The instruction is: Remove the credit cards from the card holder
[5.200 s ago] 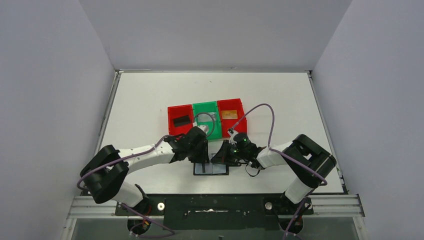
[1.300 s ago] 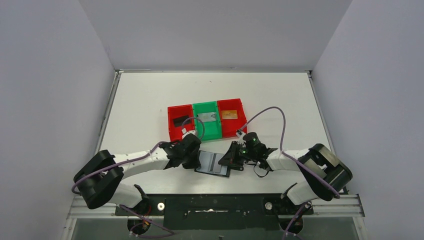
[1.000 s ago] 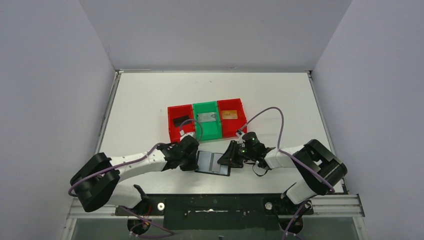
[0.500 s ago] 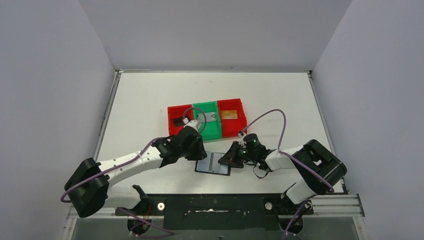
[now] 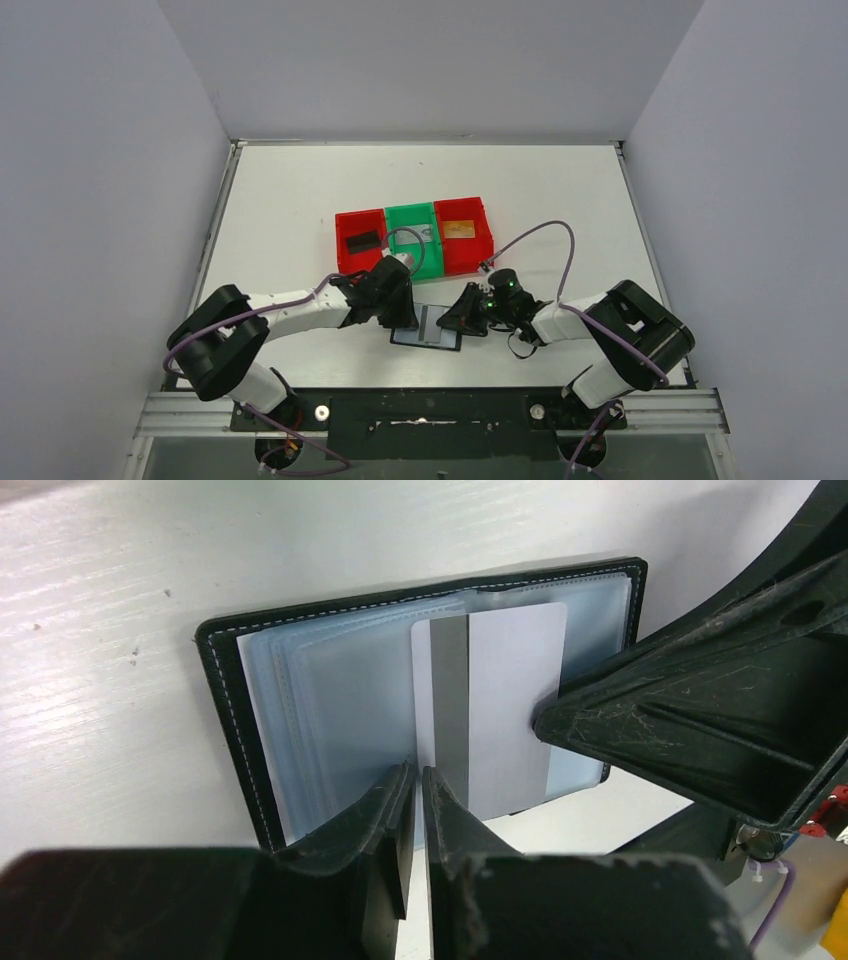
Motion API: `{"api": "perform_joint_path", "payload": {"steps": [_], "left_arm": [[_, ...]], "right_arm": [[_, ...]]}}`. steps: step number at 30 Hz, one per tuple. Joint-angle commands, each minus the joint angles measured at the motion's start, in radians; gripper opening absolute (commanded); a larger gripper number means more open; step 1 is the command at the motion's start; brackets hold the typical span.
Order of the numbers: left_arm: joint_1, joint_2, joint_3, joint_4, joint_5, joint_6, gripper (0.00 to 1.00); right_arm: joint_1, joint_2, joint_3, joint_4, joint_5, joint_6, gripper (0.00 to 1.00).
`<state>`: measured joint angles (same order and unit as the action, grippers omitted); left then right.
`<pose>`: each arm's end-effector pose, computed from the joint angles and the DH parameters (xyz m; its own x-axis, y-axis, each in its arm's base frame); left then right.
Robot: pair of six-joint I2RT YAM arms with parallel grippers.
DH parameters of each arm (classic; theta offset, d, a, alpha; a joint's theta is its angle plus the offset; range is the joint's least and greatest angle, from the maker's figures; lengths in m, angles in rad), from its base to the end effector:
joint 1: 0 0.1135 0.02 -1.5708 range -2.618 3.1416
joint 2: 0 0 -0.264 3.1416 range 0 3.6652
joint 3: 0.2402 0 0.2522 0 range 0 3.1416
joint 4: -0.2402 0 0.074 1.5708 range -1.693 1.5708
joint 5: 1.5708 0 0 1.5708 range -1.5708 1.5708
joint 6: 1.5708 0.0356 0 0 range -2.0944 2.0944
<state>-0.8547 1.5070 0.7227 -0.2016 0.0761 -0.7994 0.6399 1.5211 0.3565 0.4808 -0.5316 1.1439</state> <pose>0.1814 -0.2126 0.1551 -0.9406 -0.0081 -0.3395 0.1512 0.8852 -0.4400 0.1817 0.1577 0.1097 -0.9653 0.2596 -0.0295 0.1177 0.5325 0.8382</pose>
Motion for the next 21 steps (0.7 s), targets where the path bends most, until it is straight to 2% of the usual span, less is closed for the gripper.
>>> {"api": "perform_joint_path", "payload": {"steps": [1, 3, 8, 11, 15, 21], "left_arm": [[-0.002, -0.003, -0.058, -0.003, 0.021, -0.027, 0.08], [-0.002, -0.008, -0.061, -0.016, 0.013, -0.036, 0.07], [-0.003, -0.016, -0.061, -0.032, -0.008, -0.038, 0.06], [-0.001, -0.014, -0.057, -0.043, -0.017, -0.042, 0.05], [-0.002, -0.025, -0.059, -0.049, -0.027, -0.044, 0.04], [0.0, -0.057, -0.06, -0.044, -0.043, -0.042, 0.05]], "right_arm": [[-0.005, 0.009, -0.01, 0.144, 0.018, 0.056, 0.13], [0.001, 0.037, -0.006, 0.193, 0.014, 0.079, 0.17], [0.03, 0.075, 0.011, 0.221, 0.021, 0.091, 0.17], [0.032, 0.063, 0.005, 0.202, 0.041, 0.091, 0.1], [0.027, -0.011, 0.002, 0.096, 0.08, 0.051, 0.02], [-0.012, -0.145, 0.008, -0.137, 0.122, -0.039, 0.0]]}}
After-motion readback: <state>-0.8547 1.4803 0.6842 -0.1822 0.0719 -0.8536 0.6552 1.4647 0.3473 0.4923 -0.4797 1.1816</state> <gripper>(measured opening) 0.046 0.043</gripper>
